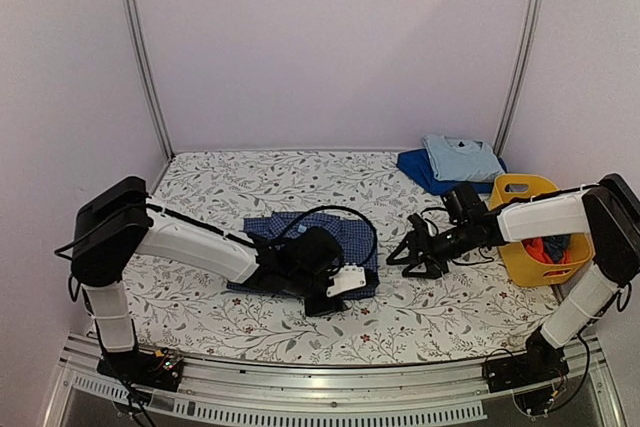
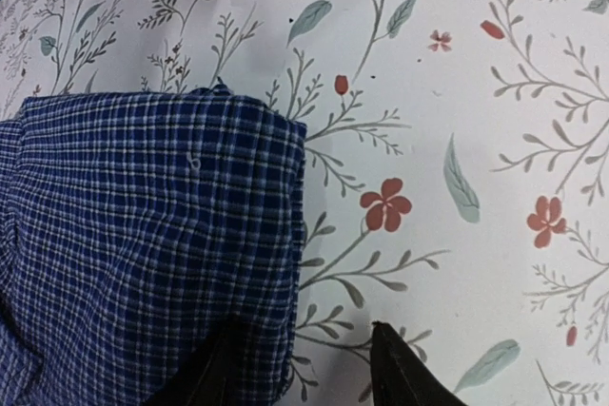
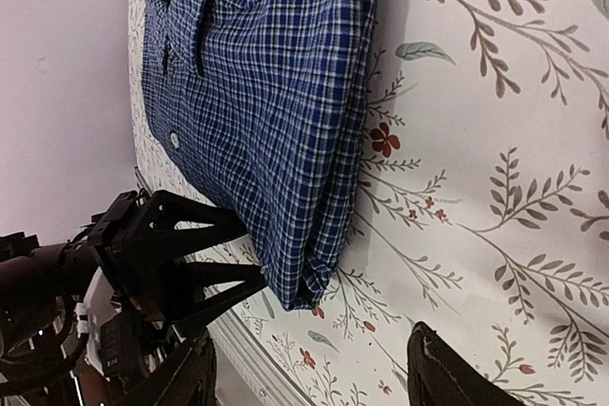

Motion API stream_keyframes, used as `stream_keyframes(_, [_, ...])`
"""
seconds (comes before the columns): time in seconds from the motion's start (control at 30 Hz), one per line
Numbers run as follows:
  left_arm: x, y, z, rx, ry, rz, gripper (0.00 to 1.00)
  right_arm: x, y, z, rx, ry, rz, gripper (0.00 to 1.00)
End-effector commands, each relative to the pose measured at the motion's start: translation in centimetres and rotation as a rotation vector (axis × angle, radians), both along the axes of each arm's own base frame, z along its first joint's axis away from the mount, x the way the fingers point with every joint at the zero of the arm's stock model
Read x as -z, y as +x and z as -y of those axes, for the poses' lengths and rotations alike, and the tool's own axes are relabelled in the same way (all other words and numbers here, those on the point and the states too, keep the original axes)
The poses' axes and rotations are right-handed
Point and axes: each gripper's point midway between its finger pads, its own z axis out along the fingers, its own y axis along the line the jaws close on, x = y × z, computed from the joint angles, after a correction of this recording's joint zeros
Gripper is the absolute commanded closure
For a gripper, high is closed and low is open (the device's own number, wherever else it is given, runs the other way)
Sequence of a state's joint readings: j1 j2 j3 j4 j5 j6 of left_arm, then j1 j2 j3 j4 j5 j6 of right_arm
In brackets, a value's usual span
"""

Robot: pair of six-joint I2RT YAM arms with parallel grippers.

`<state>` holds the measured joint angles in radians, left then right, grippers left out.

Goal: Fold and stack the mixed laundry pile
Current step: Pick up the square-folded T-shirt from the center of the board, then pass from the left arm to the right

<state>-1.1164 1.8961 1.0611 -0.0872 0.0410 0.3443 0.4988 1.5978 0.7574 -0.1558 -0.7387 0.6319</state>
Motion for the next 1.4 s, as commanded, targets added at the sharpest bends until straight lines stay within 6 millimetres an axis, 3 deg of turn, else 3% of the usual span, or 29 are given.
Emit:
stream_keyframes(0.0, [0.8,2.1,1.4,0.041,0.037,0.143,0.53,-1.2,0.1,0.0,0.020,0.056,0.002,0.31])
stream_keyframes(0.1, [1.8,2.7,1.6,0.049,0.064,0.172,0.62,-1.1,-0.1,0.1,0.036,0.063,-0.013,0.28])
stream_keyframes(0.2, [2.2,3.5,1.4,0.035,0.088,0.203,0.78,-0.9,-0.3,-0.1,0.047,0.088,-0.041,0.26])
stream_keyframes(0.37, [-1.1,4.7,2.8,0.001,-0.042,0.168,1.00,-0.8,0.4,-0.8,0.087,0.142,-0.066,0.18])
stream_keyframes(0.5, [-3.7,5.4,3.1,-0.021,-0.114,0.136,1.00,-1.0,2.2,-1.9,0.110,0.191,-0.075,0.12])
stream_keyframes(0.67, [-5.4,5.8,3.1,-0.043,-0.159,0.122,1.00,-1.2,3.9,-3.5,0.132,0.243,-0.120,0.12])
stream_keyframes(0.87, [-5.7,5.8,2.9,-0.056,-0.172,0.110,1.00,-0.3,4.4,-5.7,0.142,0.284,-0.195,0.14])
stream_keyframes(1.1, [-5.8,6.1,2.8,-0.078,-0.183,0.101,1.00,0.4,5.8,-6.4,0.245,0.314,-0.267,0.22])
stream_keyframes(1.37, [-5.6,6.2,2.9,-0.083,-0.191,0.096,1.00,1.5,6.8,-8.5,0.285,0.335,-0.322,0.39])
